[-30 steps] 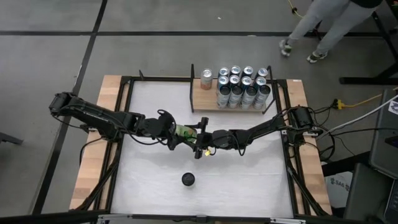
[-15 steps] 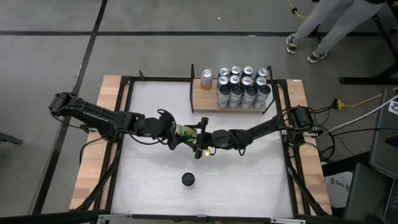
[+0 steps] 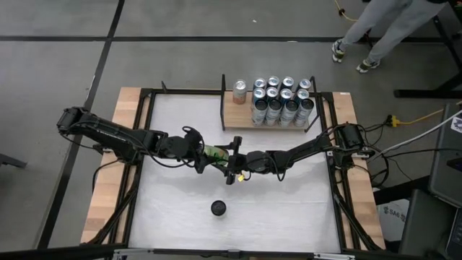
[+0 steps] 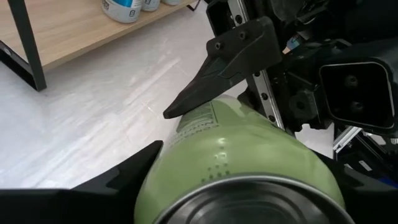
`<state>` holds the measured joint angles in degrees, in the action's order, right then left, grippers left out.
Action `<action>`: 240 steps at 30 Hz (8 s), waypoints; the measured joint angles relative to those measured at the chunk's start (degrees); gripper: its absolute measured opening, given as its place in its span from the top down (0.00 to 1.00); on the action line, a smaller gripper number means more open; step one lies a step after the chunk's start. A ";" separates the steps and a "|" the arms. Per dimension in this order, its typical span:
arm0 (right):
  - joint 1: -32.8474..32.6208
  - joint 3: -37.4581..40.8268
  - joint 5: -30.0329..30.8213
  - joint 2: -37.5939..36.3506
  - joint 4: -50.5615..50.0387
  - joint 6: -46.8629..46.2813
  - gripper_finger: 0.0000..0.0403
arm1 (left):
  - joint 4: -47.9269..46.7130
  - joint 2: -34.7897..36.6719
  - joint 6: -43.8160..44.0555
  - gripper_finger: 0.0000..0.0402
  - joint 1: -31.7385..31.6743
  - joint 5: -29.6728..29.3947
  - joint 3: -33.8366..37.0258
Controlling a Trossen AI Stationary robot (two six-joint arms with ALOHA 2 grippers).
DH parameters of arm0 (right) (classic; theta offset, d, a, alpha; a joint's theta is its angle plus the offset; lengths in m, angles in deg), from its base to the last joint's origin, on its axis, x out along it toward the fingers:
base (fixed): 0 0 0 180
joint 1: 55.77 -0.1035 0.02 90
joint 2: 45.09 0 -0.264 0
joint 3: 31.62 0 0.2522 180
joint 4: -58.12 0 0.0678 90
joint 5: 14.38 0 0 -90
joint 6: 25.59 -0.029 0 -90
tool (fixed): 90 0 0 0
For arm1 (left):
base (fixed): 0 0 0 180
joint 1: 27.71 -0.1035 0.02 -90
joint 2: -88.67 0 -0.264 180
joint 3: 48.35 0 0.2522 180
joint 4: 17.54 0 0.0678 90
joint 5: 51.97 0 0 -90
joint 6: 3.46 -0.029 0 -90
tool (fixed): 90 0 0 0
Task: Place canned beverage on shelf
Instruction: Put the green soda can on the shelf
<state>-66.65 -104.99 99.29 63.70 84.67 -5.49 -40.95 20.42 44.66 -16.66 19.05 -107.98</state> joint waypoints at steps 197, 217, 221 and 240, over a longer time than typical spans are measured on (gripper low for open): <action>-4.85 18.12 -11.31 -58.25 -70.63 -34.74 0.04 | -59.47 -53.20 -65.02 0.04 -29.32 12.52 -88.05; -4.85 18.12 -10.81 -58.25 -70.83 -33.12 0.04 | -52.86 -53.62 -59.19 0.04 -23.09 9.17 -65.83; -4.86 18.12 -10.81 -58.25 -70.83 -33.13 0.04 | -49.79 -53.62 -61.00 0.04 -23.87 7.78 -63.79; -4.87 18.12 -10.83 -58.25 -70.82 -33.12 0.04 | -41.57 -53.62 -63.23 0.04 -28.83 4.61 -63.23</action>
<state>-71.51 -86.87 88.46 5.45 13.85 -38.61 -82.52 -33.19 -18.57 -45.49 23.66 -171.21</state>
